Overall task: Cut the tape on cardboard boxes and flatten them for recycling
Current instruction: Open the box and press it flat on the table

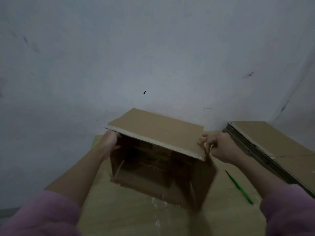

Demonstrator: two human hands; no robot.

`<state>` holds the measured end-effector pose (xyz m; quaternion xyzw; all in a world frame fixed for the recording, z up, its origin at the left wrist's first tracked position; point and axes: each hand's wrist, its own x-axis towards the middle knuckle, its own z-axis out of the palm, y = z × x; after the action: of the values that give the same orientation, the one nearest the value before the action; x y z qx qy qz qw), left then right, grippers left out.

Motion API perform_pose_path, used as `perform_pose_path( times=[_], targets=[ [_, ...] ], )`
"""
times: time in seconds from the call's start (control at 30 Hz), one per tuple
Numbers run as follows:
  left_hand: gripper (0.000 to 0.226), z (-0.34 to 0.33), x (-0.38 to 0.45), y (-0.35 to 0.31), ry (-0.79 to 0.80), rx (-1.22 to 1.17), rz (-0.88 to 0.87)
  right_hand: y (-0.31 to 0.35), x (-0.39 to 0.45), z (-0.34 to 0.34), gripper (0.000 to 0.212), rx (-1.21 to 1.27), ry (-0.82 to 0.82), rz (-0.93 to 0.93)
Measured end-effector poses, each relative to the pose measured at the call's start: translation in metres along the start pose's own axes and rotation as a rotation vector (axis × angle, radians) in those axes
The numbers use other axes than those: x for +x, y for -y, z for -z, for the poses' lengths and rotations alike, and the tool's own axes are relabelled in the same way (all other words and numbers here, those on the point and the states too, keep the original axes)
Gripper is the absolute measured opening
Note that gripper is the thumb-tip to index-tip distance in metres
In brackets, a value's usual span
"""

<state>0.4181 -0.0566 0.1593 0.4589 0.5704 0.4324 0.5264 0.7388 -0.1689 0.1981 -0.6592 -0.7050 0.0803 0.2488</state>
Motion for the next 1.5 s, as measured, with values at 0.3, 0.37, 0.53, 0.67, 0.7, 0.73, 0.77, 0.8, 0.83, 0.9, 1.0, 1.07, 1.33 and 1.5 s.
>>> perform_pose_path(
  times=[0.3,0.37,0.53,0.67,0.7,0.73,0.77,0.8,0.83,0.9,1.0,1.07,1.33,1.5],
  targets=[
    [0.035,0.028,0.005,0.01,-0.294,-0.024,-0.094,0.033,0.012,-0.041,0.046,-0.245,0.126,-0.132],
    [0.042,0.031,0.004,0.011,-0.229,0.226,-0.168,0.039,0.01,-0.053,0.062,-0.242,0.156,-0.158],
    [0.053,-0.005,-0.011,0.01,-0.098,0.736,-0.363,0.044,0.007,-0.061,0.082,-0.405,0.196,-0.078],
    [0.062,-0.059,-0.039,0.013,0.111,0.929,-0.46,0.045,0.013,-0.052,0.053,-0.016,-0.049,-0.068],
    [0.064,-0.071,-0.046,0.015,0.152,0.948,-0.448,0.042,0.016,-0.05,0.056,0.048,-0.065,-0.122],
    [0.065,-0.082,-0.052,0.018,0.193,0.954,-0.428,0.04,0.019,-0.049,0.061,0.025,-0.031,-0.183],
    [0.066,-0.091,-0.057,0.021,0.225,0.956,-0.407,0.036,0.023,-0.048,0.064,-0.051,0.023,-0.23],
    [0.066,-0.097,-0.059,0.024,0.239,0.956,-0.39,0.031,0.024,-0.047,0.064,-0.128,0.065,-0.262],
    [0.065,-0.1,-0.061,0.026,0.234,0.956,-0.382,0.031,0.022,-0.045,0.062,-0.185,0.081,-0.283],
    [0.063,-0.099,-0.059,0.025,0.205,0.968,-0.381,0.034,0.015,-0.042,0.064,-0.268,0.06,-0.261],
    [0.062,-0.089,-0.052,0.017,0.162,1.067,-0.416,0.041,0.006,-0.04,0.07,-0.397,0.112,-0.176],
    [0.059,-0.082,-0.048,0.01,0.165,1.083,-0.422,0.043,0.006,-0.036,0.051,-0.288,0.081,-0.143],
    [0.056,-0.034,-0.024,-0.008,0.436,1.272,-0.444,0.065,-0.008,-0.056,0.016,0.184,-0.05,0.012],
    [0.044,-0.045,-0.047,-0.022,0.463,1.086,-0.652,0.057,0.005,-0.087,0.052,0.876,-0.02,-0.379]
  ],
)
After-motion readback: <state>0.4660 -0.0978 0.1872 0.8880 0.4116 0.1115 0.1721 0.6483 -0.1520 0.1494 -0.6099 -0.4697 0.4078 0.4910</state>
